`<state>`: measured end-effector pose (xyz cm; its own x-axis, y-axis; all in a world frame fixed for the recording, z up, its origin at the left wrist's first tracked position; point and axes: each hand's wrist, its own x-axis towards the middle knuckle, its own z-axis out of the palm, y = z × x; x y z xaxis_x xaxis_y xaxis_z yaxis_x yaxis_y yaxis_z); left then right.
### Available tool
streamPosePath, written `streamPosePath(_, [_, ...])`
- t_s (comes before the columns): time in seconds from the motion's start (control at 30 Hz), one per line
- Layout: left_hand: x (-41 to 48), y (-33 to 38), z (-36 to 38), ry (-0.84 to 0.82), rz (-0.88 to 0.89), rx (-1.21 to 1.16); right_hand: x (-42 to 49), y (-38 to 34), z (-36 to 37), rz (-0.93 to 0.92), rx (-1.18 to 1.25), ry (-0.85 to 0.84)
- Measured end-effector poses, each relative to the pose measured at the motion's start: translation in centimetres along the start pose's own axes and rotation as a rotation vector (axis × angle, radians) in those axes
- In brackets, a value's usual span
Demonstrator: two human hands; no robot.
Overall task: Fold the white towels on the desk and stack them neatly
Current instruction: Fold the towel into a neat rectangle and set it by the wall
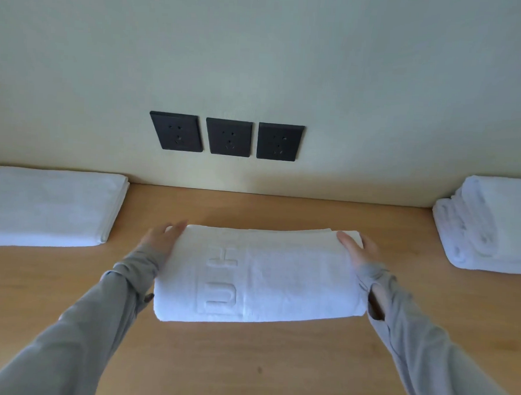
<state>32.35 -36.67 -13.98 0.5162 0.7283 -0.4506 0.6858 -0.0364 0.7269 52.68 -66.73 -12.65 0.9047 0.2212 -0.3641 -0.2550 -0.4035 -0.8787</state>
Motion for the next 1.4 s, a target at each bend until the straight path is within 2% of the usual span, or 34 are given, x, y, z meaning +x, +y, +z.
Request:
streamPosePath(0.17, [3.1,0.3,2.2,0.12,-0.036,0.221,3.0,0.5,1.2,0.006,-0.094,-0.004])
streamPosePath(0.3, [5.0,-0.7,3.3,0.18,-0.027,0.23,4.9,1.5,2.2,0.005,-0.14,0.016])
streamPosePath(0.53, [5.5,-3.3,4.2,0.308,0.057,0.162,7.0,2.9,4.2,-0.007,-0.476,0.055])
streamPosePath(0.6, [5.4,-3.3,4.1,0.313,0.065,0.171,7.4,2.8,4.5,-0.01,-0.675,0.088])
streamPosePath(0.67, [5.3,-3.2,3.9,0.313,0.059,0.158,7.5,2.3,4.9,-0.03,-0.774,0.131])
streamPosePath(0.8, [5.1,-3.1,3.5,0.292,0.0,0.1,7.4,1.5,5.3,-0.109,-0.782,0.207])
streamPosePath(0.97, [5.8,-0.8,3.2,0.187,-0.112,0.222,7.9,1.9,5.5,0.058,-0.769,0.148])
streamPosePath(1.03, [5.1,0.4,3.1,0.201,-0.109,0.289,8.1,2.0,5.6,0.083,-0.763,0.154])
streamPosePath(1.13, [2.1,1.3,3.3,0.311,-0.005,0.422,8.2,1.7,5.7,0.123,-0.744,0.135])
streamPosePath(1.2, [-1.2,1.7,4.8,0.354,0.222,0.673,7.8,1.0,5.9,0.161,-0.738,0.123])
streamPosePath(1.23, [-3.1,2.1,6.1,0.317,0.348,0.762,7.4,0.5,5.9,0.152,-0.763,0.128])
streamPosePath(1.3, [-5.9,2.6,9.3,0.207,0.521,0.827,6.3,-0.3,5.7,-0.051,-0.914,0.223])
streamPosePath(1.37, [-7.1,2.5,11.8,0.105,0.563,0.876,4.1,-1.1,6.0,-0.473,-0.96,0.304])
streamPosePath(1.4, [-7.1,2.5,12.2,0.085,0.548,0.88,2.6,-1.4,6.6,-0.694,-0.924,0.269])
